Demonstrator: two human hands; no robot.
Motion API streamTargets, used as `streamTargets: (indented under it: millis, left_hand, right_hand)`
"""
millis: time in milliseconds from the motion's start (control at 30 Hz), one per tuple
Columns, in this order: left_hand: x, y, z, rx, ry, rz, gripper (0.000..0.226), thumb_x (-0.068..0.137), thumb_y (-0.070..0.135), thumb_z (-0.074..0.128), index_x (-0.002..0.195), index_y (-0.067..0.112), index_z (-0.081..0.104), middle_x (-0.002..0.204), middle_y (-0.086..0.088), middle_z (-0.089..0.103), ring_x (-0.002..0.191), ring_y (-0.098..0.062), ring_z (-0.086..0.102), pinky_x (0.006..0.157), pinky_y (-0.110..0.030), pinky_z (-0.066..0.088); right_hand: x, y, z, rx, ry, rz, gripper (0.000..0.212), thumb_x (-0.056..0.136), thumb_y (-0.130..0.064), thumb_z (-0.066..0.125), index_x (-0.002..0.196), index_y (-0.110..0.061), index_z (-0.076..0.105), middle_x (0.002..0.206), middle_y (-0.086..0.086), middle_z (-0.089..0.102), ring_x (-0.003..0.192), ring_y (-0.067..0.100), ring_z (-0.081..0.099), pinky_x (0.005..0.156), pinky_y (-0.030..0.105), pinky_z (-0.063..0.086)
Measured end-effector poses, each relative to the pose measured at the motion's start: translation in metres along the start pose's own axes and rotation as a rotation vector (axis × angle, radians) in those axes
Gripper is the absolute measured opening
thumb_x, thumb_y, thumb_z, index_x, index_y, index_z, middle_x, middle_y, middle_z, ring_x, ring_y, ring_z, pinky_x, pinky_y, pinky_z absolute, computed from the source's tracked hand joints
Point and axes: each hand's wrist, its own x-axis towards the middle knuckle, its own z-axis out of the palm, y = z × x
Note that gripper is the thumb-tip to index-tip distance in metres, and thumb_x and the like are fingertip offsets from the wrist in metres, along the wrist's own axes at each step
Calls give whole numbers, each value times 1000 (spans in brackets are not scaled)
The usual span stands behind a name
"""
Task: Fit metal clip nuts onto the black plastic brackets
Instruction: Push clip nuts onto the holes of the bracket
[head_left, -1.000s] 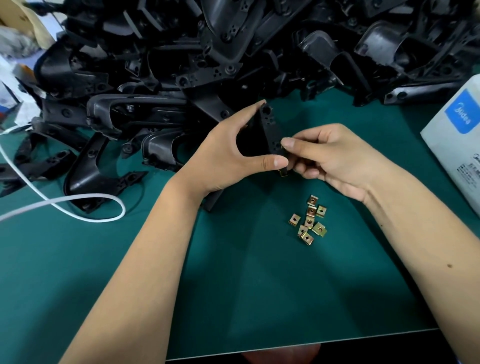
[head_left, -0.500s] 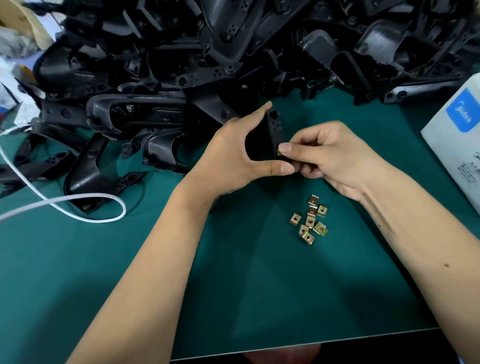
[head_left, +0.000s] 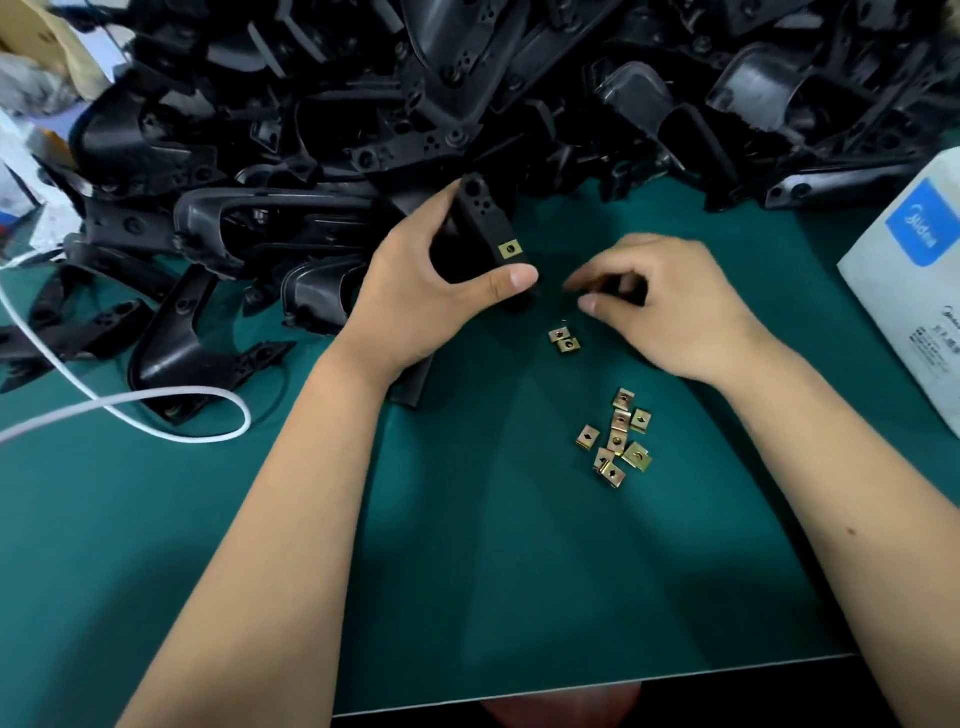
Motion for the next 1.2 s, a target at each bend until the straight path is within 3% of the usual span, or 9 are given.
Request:
streamTargets:
  millis: [167,233,333,600,700,833,900,1000,1200]
  left_hand:
    - [-1,2,1,-4,-15,10,76,83,44,85,148,20,54,137,14,65,131,0,57,114,-35,45]
    - [-1,2,1,-10,-25,15,75,84,43,85,148,20,53,137,14,65,131,0,56,115,-35,45]
    - [-1,2,2,-14,-42,26,75,84,41,85,149,20,53,138,14,64,132,-1,55,116,-36,44]
    - [-1,2,2,-26,-137,18,80,81,40,88,150,23,52,137,17,65,132,1,55,116,-33,43]
    - [-1,3,3,-34,-179,29,83,80,38,89,151,21,50,141,15,64,135,0,53,118,-35,41]
    - [-3,4,5,-63,-229,56,81,81,33,89,151,19,50,141,16,63,136,0,53,116,-24,40]
    - [-3,5,7,-63,-253,64,80,81,32,89,150,19,51,142,15,63,136,-1,52,118,-27,39]
    - [-3,6,9,-62,-267,75,81,80,33,90,150,19,51,142,13,63,137,-3,52,120,-36,38]
    - [-4,8,13,-59,-270,83,83,78,38,89,150,20,51,141,16,63,136,-2,53,120,-36,38]
  right_hand:
    - [-3,-8,-2,63,-112,-81,5,87,-33,81,91,-36,80,93,-8,65,85,11,60,79,29,49]
    - [-5,-12,-1,19,-145,-96,12,80,-43,84,89,-37,78,92,-9,64,84,10,59,76,32,49]
    - [-5,-16,4,-39,-176,-111,16,79,-38,86,88,-33,74,88,-9,61,80,8,57,72,34,49]
    - [-3,-15,5,-90,-95,-96,20,86,-29,81,83,-23,63,79,-10,60,72,5,56,61,13,36]
    - [-2,-11,3,91,-3,0,18,86,-24,83,82,-23,65,73,-9,66,66,5,59,62,12,41]
    - [-1,-9,2,600,102,165,17,90,-11,78,99,-26,77,77,-2,74,65,8,58,63,20,48]
    - [0,-10,2,784,110,223,19,92,-5,75,97,-22,80,75,-1,73,67,10,62,64,21,51]
    - [-1,-12,1,931,93,244,18,92,-2,73,92,-18,82,76,0,73,68,9,65,63,21,53]
    - [-1,-19,5,1069,121,321,13,92,-2,72,88,-12,80,70,1,69,58,9,49,54,19,41]
